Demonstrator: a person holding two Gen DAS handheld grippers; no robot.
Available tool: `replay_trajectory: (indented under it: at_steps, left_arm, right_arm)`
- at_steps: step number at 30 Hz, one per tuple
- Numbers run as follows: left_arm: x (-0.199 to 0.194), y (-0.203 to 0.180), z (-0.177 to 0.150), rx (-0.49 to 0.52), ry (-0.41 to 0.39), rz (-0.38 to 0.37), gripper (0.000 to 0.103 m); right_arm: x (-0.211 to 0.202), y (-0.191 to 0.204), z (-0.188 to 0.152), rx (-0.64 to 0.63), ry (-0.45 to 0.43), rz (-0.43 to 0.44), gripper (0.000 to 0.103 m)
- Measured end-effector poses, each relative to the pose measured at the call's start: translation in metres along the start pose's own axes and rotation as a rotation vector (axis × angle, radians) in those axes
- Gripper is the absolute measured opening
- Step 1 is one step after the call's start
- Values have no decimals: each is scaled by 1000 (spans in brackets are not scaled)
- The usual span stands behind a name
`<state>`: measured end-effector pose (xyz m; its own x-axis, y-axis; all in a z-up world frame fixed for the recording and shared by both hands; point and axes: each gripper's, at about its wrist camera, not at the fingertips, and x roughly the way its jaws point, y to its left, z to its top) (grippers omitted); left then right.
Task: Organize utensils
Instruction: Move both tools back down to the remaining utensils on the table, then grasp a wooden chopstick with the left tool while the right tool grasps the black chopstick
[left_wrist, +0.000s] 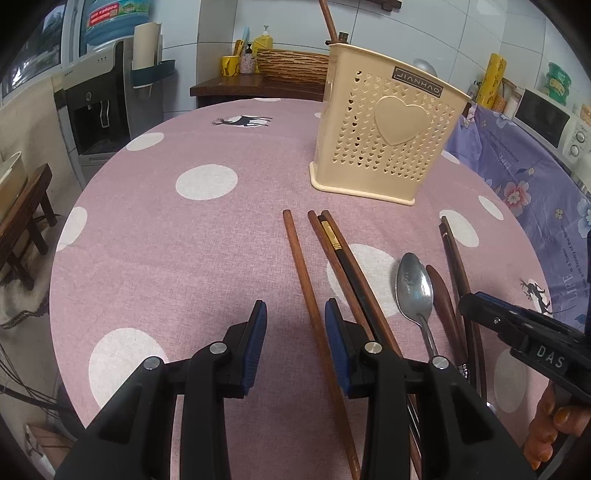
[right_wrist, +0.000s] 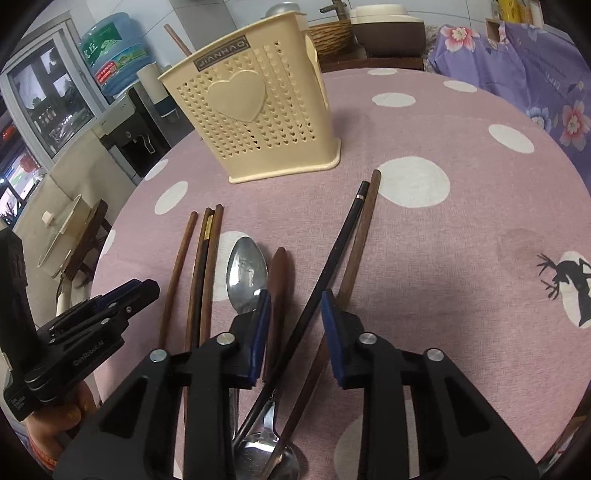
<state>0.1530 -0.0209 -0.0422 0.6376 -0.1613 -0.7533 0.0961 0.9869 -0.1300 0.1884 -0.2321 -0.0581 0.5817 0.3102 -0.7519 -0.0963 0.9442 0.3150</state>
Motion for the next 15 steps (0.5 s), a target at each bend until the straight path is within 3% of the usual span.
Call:
replay_trajectory:
  at_steps: [8, 15]
  left_arm:
    - [0, 2, 0, 0, 0, -9, 33]
    - [0, 1, 3, 5, -4, -13, 33]
  right_arm:
    - [16, -1, 10, -19, 20, -76, 23]
    - [38, -1, 44, -25, 31, -145, 22]
